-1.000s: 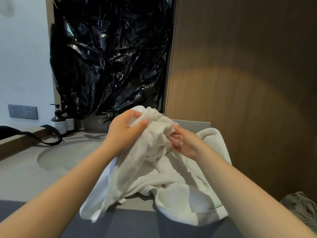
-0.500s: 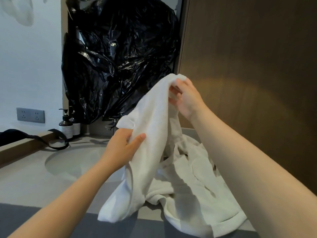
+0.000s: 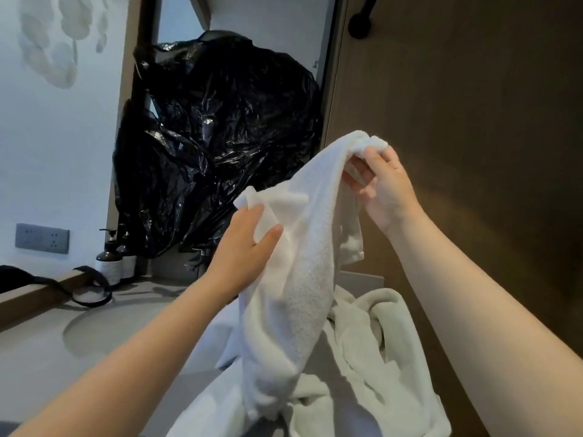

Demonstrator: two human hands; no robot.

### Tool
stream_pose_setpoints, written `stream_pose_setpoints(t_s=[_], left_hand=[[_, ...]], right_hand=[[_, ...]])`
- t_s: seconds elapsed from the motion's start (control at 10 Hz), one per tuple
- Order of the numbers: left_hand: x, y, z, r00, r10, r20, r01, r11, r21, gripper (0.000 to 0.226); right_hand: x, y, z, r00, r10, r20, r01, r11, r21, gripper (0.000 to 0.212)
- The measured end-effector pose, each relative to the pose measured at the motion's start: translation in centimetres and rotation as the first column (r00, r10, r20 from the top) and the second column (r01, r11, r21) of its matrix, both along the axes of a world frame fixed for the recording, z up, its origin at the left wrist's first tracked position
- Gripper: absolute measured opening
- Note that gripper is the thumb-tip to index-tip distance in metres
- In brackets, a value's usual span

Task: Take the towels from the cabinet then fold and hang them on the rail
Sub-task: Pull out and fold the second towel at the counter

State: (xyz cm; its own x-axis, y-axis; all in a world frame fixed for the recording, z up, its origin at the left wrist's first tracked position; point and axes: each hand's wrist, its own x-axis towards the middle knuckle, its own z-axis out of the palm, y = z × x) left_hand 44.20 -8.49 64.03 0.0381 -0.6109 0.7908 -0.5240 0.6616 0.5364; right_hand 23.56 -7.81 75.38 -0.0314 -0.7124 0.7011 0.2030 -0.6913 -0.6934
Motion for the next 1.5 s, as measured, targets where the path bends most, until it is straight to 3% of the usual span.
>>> stream_pose_setpoints(t_s=[0.4,0.5,0.6,0.7,0.8,0.9,1.0,1.1,1.2,1.3,1.4,1.5], left_hand=[[-2.3,2.0,5.5,0.988,-0.135,0.081,0.145,0.981,-0.128,0.049],[-2.6,1.8,4.6,0.984,-0.119,0.135,0.122,0.992,-0.015,0.038],[-3.1,1.0,1.6,0.985,-0.08,0.155,0.061,0.991,0.121,0.007],[-3.8,0.1,-2.2,0.98,-0.093,0.175,0.048,0.969,0.241,0.008],[-4.5,-0.7,-5.4,0.967,-0.12,0.224,0.027,0.924,0.38,0.026],[-4.8,-1.1,-7.0,0.962,-0.122,0.243,0.001,0.895,0.446,0.055],[-4.6,-0.8,-7.5,0.966,-0.153,0.206,0.049,0.897,0.44,0.064],[-4.4,0.4,-7.9,0.974,-0.176,0.141,0.105,0.908,0.406,0.07],[-3.9,2.9,-9.5,0.994,-0.108,-0.016,0.105,0.904,0.414,0.088],[-3.2,4.8,-12.9,0.994,-0.012,-0.112,0.067,0.864,0.498,0.049],[-2.9,6.3,-15.4,0.997,0.063,-0.046,-0.039,0.913,0.406,0.009],[-3.7,7.2,-15.8,0.995,0.038,-0.096,-0.008,0.956,0.293,0.016]], right_hand=[[-4.0,3.0,3.0,0.983,-0.167,-0.083,0.152,0.975,-0.16,0.031],[-5.0,2.9,1.9,0.929,-0.326,-0.176,0.3,0.941,-0.158,0.023],[-6.3,1.8,-1.6,0.697,-0.59,-0.408,0.584,0.797,-0.154,0.016],[-7.9,0.4,-7.1,0.508,-0.605,-0.613,0.703,0.702,-0.11,0.035],[-9.2,0.1,-12.0,0.505,-0.482,-0.716,0.704,0.71,0.02,0.033],[-9.8,0.6,-14.5,0.642,-0.358,-0.678,0.626,0.756,0.194,0.035],[-9.9,1.4,-15.4,0.699,-0.257,-0.668,0.523,0.82,0.232,0.014],[-9.9,2.1,-16.8,0.67,-0.29,-0.683,0.527,0.834,0.163,0.009],[-9.6,2.9,-18.5,0.603,-0.392,-0.695,0.596,0.8,0.066,0.013],[-9.4,4.5,-20.3,0.602,-0.466,-0.649,0.651,0.757,0.059,0.008],[-8.4,6.7,-21.7,0.537,-0.654,-0.533,0.748,0.661,-0.058,0.029],[-6.6,8.3,-21.9,0.514,-0.677,-0.527,0.714,0.678,-0.174,0.02]])
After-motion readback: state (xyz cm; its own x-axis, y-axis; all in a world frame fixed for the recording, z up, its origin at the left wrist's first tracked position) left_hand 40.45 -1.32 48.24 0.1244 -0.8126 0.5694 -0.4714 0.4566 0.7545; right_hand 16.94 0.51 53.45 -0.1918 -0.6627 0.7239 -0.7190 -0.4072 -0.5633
